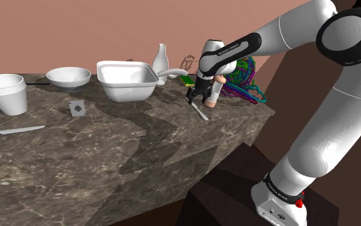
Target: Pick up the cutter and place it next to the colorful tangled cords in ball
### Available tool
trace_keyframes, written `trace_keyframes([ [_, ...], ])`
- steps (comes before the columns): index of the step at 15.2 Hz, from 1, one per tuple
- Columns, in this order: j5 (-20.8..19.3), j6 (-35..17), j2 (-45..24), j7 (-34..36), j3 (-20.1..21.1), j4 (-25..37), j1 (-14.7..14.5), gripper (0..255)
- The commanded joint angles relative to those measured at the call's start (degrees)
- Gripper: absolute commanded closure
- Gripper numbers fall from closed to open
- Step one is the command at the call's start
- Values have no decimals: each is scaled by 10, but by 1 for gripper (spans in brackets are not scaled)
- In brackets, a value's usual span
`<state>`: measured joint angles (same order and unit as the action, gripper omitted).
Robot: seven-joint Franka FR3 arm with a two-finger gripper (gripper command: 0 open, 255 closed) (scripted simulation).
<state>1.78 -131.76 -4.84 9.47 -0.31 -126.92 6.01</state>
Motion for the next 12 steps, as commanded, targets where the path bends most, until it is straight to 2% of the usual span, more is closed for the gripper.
trace_keyframes([
  [1,-1,19,11,0,0,7,0,0],
  [4,-2,70,39,1,-1,31,1,0],
  [12,-2,70,39,1,-1,31,1,0],
])
